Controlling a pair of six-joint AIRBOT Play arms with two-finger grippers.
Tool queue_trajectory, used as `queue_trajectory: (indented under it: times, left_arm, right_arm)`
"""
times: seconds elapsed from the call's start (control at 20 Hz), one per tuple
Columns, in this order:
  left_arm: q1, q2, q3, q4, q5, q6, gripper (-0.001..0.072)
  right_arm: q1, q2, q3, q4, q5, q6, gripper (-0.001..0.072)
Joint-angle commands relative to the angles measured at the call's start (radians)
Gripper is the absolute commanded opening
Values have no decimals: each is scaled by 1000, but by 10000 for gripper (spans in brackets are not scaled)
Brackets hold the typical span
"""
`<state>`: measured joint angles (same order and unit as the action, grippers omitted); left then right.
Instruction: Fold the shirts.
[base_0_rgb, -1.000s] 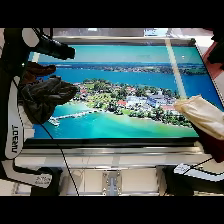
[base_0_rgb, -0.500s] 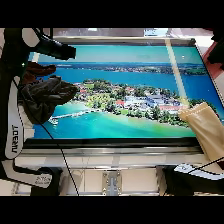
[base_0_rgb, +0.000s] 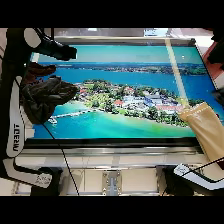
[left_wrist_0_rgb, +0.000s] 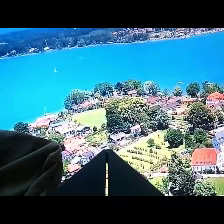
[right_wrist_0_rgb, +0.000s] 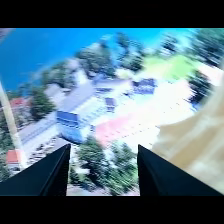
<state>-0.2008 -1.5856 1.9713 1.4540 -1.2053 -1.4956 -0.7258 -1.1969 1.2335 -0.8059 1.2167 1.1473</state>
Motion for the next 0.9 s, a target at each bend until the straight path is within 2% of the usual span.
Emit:
queue_trajectory:
  times: [0.0, 0.15, 0.2, 0.3, 0.4, 0.65, 0.85]
  left_arm:
    - [0, -18, -1, 1, -8, -8, 12]
    - [0, -21, 0, 0, -64, -35, 12]
    - [0, -21, -1, -7, -114, -61, 12]
    - [0, -21, 0, -15, -166, -61, 12]
    - [0, -21, 0, -16, -169, -61, 12]
    - [0, -21, -1, -16, -169, -61, 12]
    - [0, -21, 0, -16, -169, -61, 12]
  right_arm:
    - [340, 8, 6, 69, -179, -120, 473]
    - [603, -4, 6, -85, -368, -119, 473]
    - [657, -9, 6, -105, -414, -115, 473]
    - [726, -19, 6, -112, -465, -116, 473]
    - [760, -23, 6, -111, -437, -115, 473]
    - [784, -23, 6, -114, -193, -116, 474]
    - [784, -23, 6, -115, -159, -116, 473]
